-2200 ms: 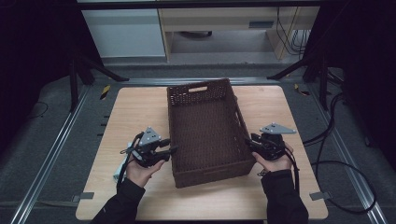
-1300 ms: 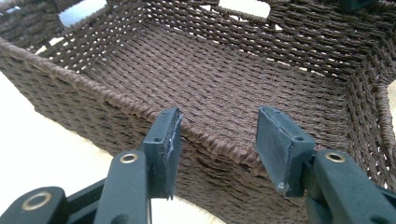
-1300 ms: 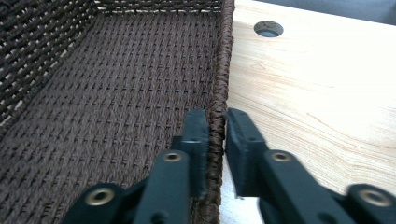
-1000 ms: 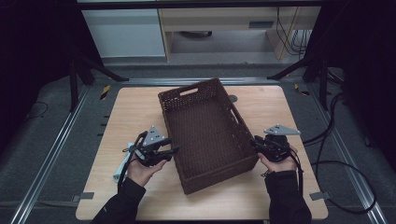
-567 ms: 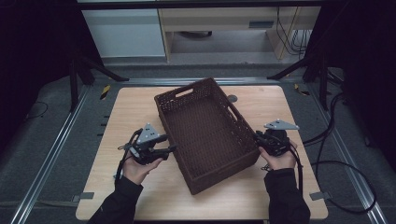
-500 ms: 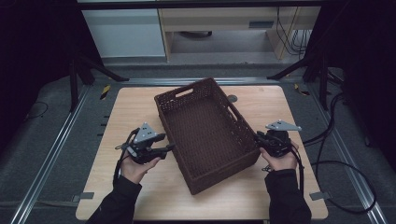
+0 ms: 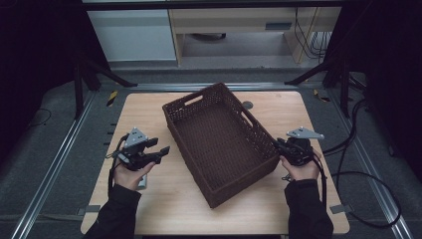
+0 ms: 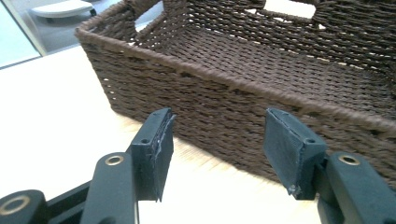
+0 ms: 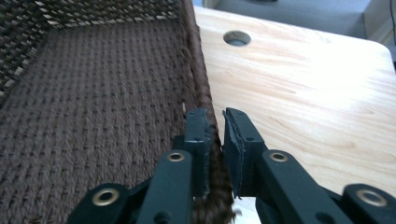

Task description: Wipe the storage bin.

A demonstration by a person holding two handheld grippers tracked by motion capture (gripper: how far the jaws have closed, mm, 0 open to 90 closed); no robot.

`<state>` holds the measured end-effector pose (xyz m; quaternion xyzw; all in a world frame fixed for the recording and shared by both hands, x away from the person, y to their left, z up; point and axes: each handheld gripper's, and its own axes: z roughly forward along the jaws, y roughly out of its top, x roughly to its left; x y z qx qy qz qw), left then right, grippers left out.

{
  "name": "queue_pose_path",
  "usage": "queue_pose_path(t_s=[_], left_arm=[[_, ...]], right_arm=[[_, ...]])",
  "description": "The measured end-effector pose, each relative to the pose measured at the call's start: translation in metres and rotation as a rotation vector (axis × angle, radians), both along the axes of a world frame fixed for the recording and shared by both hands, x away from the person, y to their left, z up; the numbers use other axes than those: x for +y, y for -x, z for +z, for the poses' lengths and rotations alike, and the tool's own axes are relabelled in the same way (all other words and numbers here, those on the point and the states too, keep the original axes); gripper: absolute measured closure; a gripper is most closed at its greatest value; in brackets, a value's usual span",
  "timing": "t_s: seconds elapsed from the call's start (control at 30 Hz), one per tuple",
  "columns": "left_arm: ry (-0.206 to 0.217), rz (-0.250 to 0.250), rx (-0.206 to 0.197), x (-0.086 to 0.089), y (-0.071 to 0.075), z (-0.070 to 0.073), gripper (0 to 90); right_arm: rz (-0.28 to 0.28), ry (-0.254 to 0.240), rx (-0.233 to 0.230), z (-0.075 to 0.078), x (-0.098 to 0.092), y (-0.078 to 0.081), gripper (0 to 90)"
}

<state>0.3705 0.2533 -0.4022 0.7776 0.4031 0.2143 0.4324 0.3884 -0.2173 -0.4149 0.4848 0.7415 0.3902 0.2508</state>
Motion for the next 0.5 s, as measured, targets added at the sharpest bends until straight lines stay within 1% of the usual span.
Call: queue_pose_path(t_s=[0.1,0.2,0.27,0.43,0.5], left_arm=[[0.004,0.021,0.002,0.007,-0.002,-0.001,41.4],[0.007,0.046,0.008,0.015,-0.005,-0.004,41.1],[0.008,0.06,0.012,0.02,-0.006,-0.005,40.5],[0.036,0.081,0.02,0.029,-0.008,-0.006,40.2],[0.04,0.081,0.019,0.031,-0.007,-0.006,40.0]], right_arm=[[0.006,0.008,0.005,0.0,0.0,0.002,80.3],[-0.001,-0.002,0.014,0.001,-0.001,-0.001,80.7],[-0.017,0.021,-0.001,0.0,-0.001,-0.004,80.1],[-0.043,0.019,-0.03,-0.003,-0.004,-0.008,77.9],[-0.052,0.033,-0.038,-0.002,-0.003,-0.006,74.0]])
